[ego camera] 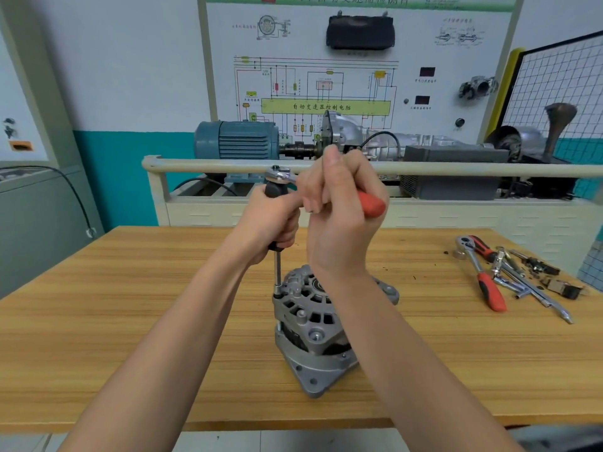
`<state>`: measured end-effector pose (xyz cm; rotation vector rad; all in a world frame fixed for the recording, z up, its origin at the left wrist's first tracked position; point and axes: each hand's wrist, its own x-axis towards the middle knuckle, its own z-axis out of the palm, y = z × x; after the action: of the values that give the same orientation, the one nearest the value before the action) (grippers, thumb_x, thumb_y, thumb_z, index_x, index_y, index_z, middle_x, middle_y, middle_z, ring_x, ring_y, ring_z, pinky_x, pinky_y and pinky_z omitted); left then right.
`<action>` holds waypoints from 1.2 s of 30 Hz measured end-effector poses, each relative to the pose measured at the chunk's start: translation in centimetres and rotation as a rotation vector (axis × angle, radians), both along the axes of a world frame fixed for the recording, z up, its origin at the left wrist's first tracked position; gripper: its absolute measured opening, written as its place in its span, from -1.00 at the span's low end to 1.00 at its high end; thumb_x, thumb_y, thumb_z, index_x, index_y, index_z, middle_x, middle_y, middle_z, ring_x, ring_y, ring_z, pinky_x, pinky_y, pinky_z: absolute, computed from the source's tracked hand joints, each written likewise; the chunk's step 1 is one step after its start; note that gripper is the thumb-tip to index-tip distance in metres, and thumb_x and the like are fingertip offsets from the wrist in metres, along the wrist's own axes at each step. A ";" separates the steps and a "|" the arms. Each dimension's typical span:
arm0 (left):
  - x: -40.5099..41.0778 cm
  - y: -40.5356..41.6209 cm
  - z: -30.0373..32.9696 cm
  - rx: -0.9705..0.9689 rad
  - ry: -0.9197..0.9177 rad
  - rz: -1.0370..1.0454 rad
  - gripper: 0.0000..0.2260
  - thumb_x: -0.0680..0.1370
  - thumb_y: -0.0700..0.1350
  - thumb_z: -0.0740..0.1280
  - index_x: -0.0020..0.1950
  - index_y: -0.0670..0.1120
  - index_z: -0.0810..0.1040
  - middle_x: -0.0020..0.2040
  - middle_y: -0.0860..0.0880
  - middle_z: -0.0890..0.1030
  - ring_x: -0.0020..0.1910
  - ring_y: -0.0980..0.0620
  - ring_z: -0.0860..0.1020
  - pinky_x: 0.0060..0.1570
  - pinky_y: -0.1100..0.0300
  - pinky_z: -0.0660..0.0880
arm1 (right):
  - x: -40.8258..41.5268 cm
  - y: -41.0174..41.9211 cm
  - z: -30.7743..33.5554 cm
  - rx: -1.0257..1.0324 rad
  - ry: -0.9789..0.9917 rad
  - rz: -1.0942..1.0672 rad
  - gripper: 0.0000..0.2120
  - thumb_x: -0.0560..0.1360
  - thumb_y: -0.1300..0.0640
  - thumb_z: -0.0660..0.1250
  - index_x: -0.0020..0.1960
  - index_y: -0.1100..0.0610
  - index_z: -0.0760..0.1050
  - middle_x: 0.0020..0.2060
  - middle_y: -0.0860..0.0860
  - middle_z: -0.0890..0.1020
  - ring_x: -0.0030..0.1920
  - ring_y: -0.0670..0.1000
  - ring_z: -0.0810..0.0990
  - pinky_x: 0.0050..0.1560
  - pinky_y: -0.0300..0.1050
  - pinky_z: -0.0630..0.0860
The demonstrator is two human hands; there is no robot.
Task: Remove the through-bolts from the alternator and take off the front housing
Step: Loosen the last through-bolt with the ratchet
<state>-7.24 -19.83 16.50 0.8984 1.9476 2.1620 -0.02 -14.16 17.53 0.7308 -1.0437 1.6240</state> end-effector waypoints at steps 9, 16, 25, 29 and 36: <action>-0.6 -0.9 -0.3 0.006 -0.006 -0.089 -0.65 0.52 -0.28 0.31 -0.41 -0.07 0.27 -0.57 0.03 0.23 -0.58 0.06 0.15 -0.53 0.26 0.18 | -4.0 5.1 1.3 -0.405 -0.199 0.799 -0.57 0.48 0.23 0.15 -0.56 0.09 0.26 -0.67 -0.05 0.24 -0.63 -0.08 0.20 -0.55 -0.23 0.22; -1.0 -0.7 0.3 -0.021 -0.057 -0.269 -0.63 0.49 -0.22 0.32 -0.48 -0.07 0.29 -0.60 0.02 0.24 -0.63 0.07 0.18 -0.53 0.25 0.16 | -6.8 6.2 1.2 -0.662 -0.278 1.097 -0.62 0.48 0.25 0.15 -0.50 0.09 0.21 -0.67 -0.06 0.24 -0.67 -0.08 0.21 -0.60 -0.26 0.20; -0.6 0.1 -0.2 0.016 -0.063 -0.119 -0.56 0.54 -0.25 0.23 -0.50 -0.03 0.18 -0.60 0.05 0.16 -0.64 0.09 0.08 -0.58 0.34 0.07 | -3.8 5.4 -0.2 -0.395 -0.249 0.815 -0.77 0.37 0.04 0.39 -0.29 0.15 0.40 -0.41 0.01 0.45 -0.37 -0.04 0.45 -0.24 -0.19 0.47; -0.4 0.1 0.0 0.032 -0.102 -0.111 -0.56 0.52 -0.29 0.25 -0.52 -0.03 0.26 -0.61 0.04 0.19 -0.66 0.11 0.10 -0.61 0.35 0.08 | -2.8 4.7 -4.5 0.266 -0.770 0.124 -0.66 0.40 -0.10 0.40 0.02 0.13 0.51 -0.06 -0.01 0.63 0.01 -0.08 0.60 0.11 -0.12 0.49; 0.4 0.0 -0.1 0.034 -0.150 -0.099 -0.52 0.52 -0.26 0.29 -0.56 0.01 0.25 -0.61 0.05 0.19 -0.63 0.10 0.09 -0.57 0.29 0.07 | -1.8 5.9 -7.8 1.025 -1.110 -0.575 -0.16 0.53 -0.38 -0.23 0.07 0.26 0.55 -0.08 0.04 0.66 -0.02 0.04 0.56 0.29 0.17 0.28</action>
<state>-6.86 -19.82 16.37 0.7944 1.7655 2.1453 -1.84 -8.24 9.77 -0.0052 -2.6725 0.8127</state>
